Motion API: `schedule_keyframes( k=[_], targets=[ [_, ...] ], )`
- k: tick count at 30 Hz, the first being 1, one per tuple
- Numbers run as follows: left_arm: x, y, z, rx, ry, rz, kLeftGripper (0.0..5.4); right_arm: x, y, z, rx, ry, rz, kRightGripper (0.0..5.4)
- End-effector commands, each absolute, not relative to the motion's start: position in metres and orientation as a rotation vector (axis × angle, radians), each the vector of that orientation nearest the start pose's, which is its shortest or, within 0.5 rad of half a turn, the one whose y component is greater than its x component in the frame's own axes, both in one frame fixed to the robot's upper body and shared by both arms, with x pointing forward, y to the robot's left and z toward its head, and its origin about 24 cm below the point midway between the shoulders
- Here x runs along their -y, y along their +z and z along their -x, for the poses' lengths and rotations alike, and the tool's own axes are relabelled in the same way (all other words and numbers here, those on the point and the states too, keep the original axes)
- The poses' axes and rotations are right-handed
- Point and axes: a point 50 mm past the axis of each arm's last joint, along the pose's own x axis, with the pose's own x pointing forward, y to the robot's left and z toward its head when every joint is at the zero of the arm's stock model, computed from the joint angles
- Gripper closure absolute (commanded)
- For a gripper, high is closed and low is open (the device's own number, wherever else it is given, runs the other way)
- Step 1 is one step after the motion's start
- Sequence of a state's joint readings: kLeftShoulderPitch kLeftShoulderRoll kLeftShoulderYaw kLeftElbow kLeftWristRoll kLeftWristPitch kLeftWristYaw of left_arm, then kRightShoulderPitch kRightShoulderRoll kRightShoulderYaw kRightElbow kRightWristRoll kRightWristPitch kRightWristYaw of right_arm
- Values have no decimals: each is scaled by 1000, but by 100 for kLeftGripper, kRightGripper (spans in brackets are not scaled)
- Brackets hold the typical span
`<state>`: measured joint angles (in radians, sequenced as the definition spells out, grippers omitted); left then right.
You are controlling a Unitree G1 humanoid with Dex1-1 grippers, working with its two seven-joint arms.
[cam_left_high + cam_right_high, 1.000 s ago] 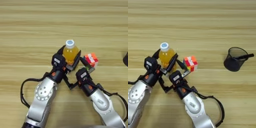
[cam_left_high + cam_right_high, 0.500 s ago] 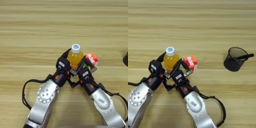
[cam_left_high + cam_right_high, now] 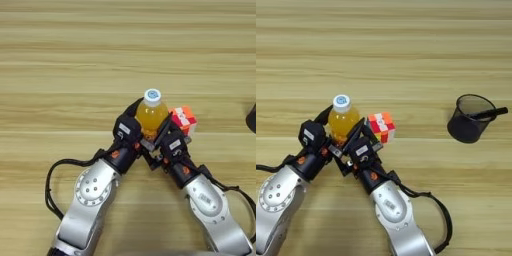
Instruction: Move the objects on the table
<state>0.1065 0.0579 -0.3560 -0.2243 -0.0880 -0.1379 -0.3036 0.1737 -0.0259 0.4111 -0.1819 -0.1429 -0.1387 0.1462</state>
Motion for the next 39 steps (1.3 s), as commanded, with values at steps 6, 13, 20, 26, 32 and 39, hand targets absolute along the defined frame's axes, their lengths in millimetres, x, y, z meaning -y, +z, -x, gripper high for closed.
schedule_keyframes(
  k=[6,13,20,26,32,39],
  targets=[
    [-67,83,-214,269,-617,56,164,58,60,-205,164,485,59,190],
    [-71,92,-215,323,-594,98,97,60,58,-207,153,475,63,191],
    [-76,96,-213,345,-618,92,29,68,59,-211,163,413,68,191],
    [-79,99,-213,357,-620,112,0,72,64,-213,190,388,54,191],
    [-90,112,-215,429,-565,182,0,72,64,-213,189,384,53,193],
    [-119,126,-226,520,-356,218,0,74,70,-213,219,373,38,194]
  ],
)
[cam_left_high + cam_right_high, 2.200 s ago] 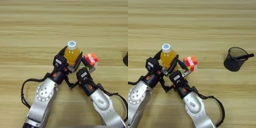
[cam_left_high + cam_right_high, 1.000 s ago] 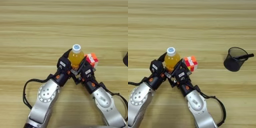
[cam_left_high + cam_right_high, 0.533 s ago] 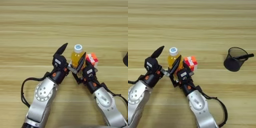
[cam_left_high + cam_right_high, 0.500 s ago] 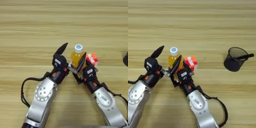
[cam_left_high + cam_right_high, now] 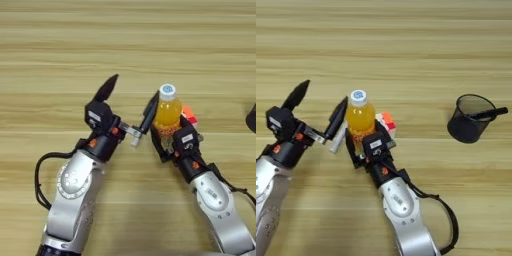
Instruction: Move the objects on the table
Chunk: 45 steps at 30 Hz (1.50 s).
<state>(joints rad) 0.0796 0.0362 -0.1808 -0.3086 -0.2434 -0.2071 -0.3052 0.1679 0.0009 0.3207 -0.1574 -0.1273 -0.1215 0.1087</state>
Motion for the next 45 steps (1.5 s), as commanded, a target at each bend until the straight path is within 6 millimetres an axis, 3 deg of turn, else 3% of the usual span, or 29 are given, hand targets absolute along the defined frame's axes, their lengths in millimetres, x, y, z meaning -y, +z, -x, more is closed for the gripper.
schedule_keyframes(
  k=[1,5,10,21,29,37,45],
  targets=[
    [-123,127,-228,529,-316,217,0,74,71,-212,226,372,35,194],
    [-145,122,-239,524,-132,143,0,78,77,-212,256,348,22,194],
    [-166,99,-251,448,88,-86,0,96,85,-216,294,258,23,194],
    [-189,72,-256,422,245,-40,0,145,90,-225,315,79,80,194],
    [-191,50,-259,337,247,-11,0,175,89,-234,304,-23,115,194],
    [-191,48,-260,336,249,-7,0,184,63,-250,224,-31,103,194],
    [-189,47,-259,331,240,-2,0,171,34,-261,191,23,57,194]
  ],
)
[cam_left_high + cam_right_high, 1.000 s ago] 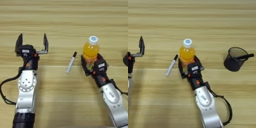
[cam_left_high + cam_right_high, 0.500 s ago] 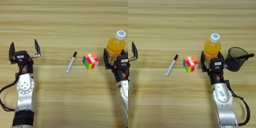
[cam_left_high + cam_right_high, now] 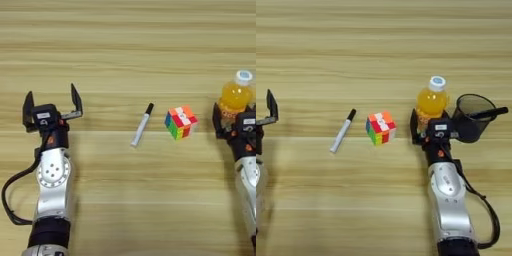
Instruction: Move the objects on the table
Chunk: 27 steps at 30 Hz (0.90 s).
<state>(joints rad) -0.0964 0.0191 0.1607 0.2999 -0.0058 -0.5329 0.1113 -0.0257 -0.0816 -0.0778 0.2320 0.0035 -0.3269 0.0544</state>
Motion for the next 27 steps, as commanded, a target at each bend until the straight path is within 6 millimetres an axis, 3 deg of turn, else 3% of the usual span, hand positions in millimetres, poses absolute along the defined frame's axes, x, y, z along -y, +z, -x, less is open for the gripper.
schedule_keyframes(
  k=[1,20,27],
  targets=[
    [-189,47,-259,331,240,-1,0,170,32,-262,191,28,59,194],
    [-189,47,-257,330,239,-3,0,168,0,-263,121,28,46,196],
    [-190,47,-257,330,243,-5,0,169,-3,-262,108,24,50,108]
  ],
)
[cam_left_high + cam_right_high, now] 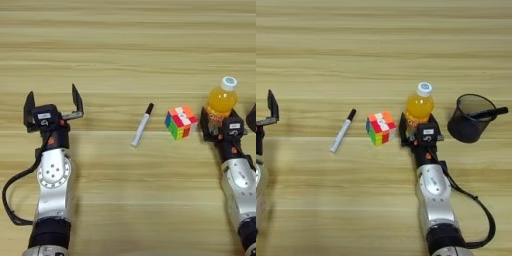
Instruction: Move the objects on the table
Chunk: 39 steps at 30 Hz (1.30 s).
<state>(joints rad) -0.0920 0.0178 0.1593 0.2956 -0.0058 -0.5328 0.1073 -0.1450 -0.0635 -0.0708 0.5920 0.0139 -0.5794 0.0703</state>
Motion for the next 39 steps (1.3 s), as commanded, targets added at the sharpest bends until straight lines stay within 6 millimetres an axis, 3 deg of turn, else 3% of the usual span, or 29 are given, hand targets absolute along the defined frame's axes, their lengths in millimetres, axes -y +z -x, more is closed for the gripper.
schedule_keyframes(
  k=[1,12,20,33,39],
  targets=[
    [-190,47,-257,330,243,-5,0,169,-3,-262,108,24,50,104],
    [-189,47,-257,332,243,-7,0,171,1,-258,120,18,50,2],
    [-188,46,-256,323,230,-12,0,177,8,-247,132,-3,55,2],
    [-183,33,-258,221,138,-43,0,195,11,-211,67,-57,53,2],
    [-185,31,-258,213,138,-63,0,209,6,-199,69,-191,30,2]
  ],
)
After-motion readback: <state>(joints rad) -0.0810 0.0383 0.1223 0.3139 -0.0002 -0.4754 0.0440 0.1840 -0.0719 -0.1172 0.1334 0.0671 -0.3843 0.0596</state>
